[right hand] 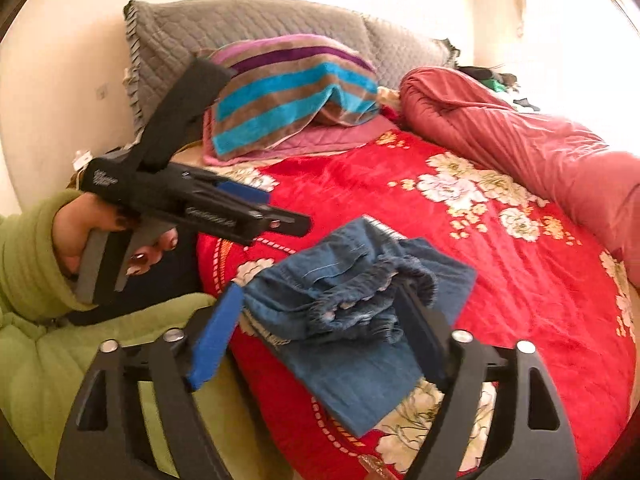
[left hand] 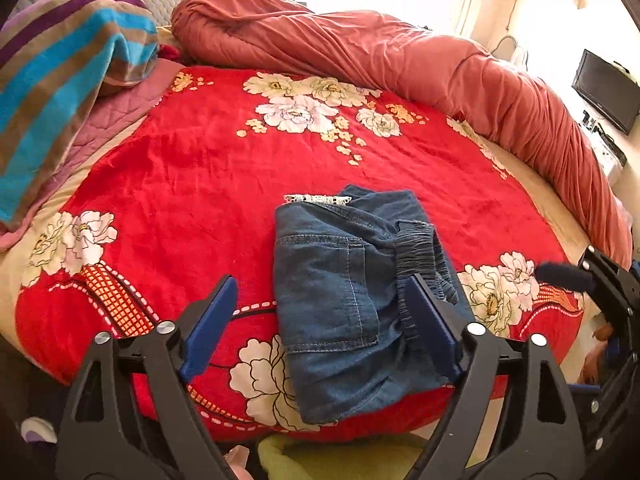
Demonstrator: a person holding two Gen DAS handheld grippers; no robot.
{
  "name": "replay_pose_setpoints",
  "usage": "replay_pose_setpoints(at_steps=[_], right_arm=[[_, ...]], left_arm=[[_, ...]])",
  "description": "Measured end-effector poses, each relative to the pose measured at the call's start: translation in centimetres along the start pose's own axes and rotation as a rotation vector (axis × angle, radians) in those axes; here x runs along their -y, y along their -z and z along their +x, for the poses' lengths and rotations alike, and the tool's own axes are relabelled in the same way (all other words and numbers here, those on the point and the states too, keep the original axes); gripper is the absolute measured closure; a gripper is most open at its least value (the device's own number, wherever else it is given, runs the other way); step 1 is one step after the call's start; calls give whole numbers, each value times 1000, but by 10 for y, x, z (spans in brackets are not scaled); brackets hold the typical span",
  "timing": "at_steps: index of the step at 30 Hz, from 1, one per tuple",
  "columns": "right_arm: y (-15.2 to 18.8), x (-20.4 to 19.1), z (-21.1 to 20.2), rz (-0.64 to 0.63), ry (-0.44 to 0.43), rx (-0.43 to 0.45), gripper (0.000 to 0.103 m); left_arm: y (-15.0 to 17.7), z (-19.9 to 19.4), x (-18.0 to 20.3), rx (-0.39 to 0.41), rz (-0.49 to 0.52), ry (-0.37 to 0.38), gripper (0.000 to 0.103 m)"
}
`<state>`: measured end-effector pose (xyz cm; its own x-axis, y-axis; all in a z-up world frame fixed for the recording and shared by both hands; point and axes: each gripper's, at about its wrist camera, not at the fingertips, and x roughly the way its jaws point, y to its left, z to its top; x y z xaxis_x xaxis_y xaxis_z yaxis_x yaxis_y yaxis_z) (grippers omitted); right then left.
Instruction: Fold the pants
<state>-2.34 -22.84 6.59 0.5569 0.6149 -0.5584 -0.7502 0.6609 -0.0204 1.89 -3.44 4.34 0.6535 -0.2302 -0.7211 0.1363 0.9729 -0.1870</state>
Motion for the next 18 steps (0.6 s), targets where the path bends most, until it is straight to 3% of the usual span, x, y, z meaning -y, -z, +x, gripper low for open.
replay_pose_setpoints(at_steps=[4, 7, 9, 18], right_arm=[[-2, 9, -4, 25, 46, 15, 22], [-3, 16, -7, 54, 70, 30, 12], [-3, 19, -9, 64, 84, 37, 12], [-1, 38, -12, 143, 144, 55, 11]], left_arm=[[-1, -7, 1, 19, 1, 3, 17], [-1, -12, 3, 38, 8, -2, 12], [-1, -15, 3, 48, 11, -10, 10], [0, -21, 0, 79, 12, -46, 10]])
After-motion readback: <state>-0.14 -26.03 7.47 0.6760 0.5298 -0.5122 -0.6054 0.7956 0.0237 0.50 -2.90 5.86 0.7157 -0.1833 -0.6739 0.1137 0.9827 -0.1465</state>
